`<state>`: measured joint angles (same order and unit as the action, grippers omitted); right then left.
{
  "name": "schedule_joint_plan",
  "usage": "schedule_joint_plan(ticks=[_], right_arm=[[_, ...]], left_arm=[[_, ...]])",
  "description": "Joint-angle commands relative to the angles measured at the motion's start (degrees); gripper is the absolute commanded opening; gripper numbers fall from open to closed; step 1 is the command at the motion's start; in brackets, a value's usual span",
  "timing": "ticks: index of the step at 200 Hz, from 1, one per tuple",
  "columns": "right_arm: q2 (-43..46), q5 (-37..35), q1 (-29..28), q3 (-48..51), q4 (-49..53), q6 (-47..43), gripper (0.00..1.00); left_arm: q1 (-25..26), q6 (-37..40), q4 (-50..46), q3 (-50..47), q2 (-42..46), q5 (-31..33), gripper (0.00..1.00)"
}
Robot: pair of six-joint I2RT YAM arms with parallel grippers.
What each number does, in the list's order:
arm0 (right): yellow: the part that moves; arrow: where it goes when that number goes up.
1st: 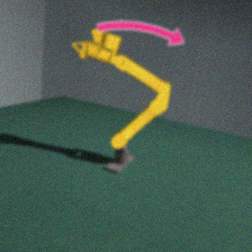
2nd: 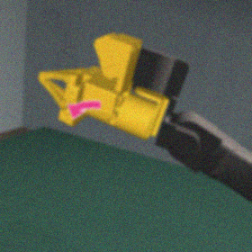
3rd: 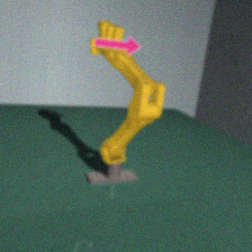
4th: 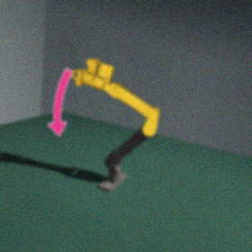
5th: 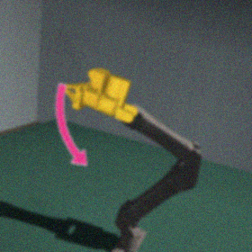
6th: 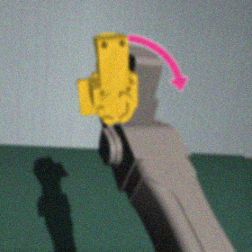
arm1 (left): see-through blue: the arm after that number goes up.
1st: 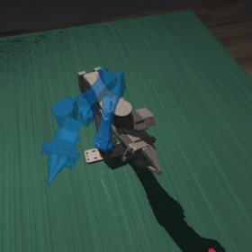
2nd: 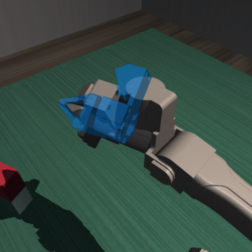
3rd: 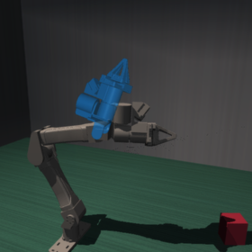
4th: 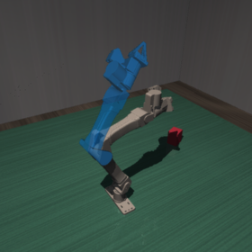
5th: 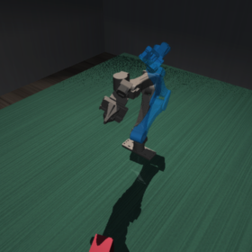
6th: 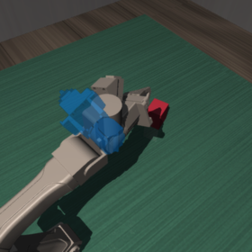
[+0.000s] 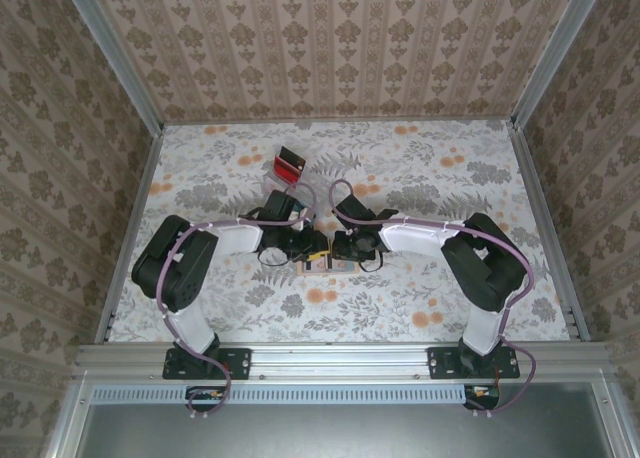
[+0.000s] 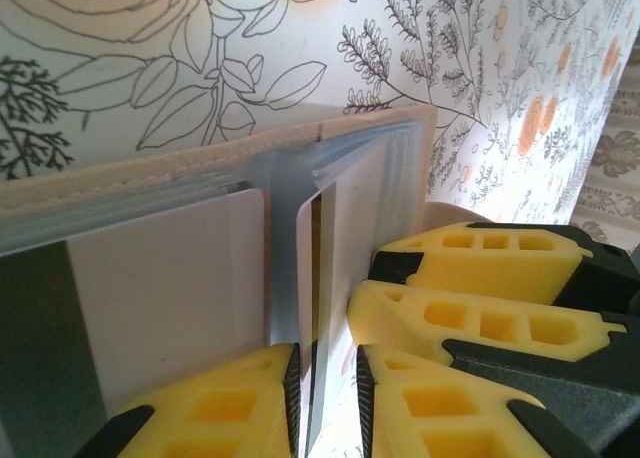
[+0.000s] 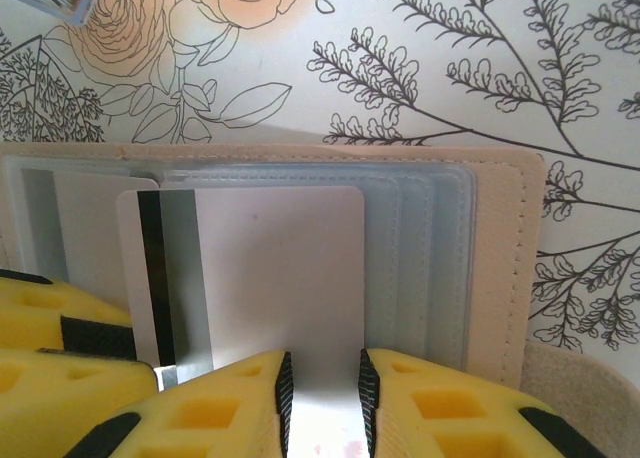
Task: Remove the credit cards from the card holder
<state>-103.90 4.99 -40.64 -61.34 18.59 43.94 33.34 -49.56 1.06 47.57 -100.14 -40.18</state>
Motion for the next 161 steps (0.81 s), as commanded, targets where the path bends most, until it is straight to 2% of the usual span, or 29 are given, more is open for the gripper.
schedule_joint_plan(ticks=[1, 108, 161], right_arm=[[-1.9, -0.6, 0.3, 0.6, 3.3, 1.3, 0.29], [-2.1, -3.5, 0.3, -0.1, 6.1, 1.9, 0.27], [1.4, -2.2, 0.7, 0.6, 3.0, 1.0, 0.27]], left_arm=[[0.0, -0.8, 5.3, -0.7, -0.1, -4.0, 0.22], [-2.1, 0.7, 7.1, -3.3, 2.2, -4.0, 0.00], [-6.7, 5.4, 2.3, -6.7, 7.1, -3.5, 0.00]])
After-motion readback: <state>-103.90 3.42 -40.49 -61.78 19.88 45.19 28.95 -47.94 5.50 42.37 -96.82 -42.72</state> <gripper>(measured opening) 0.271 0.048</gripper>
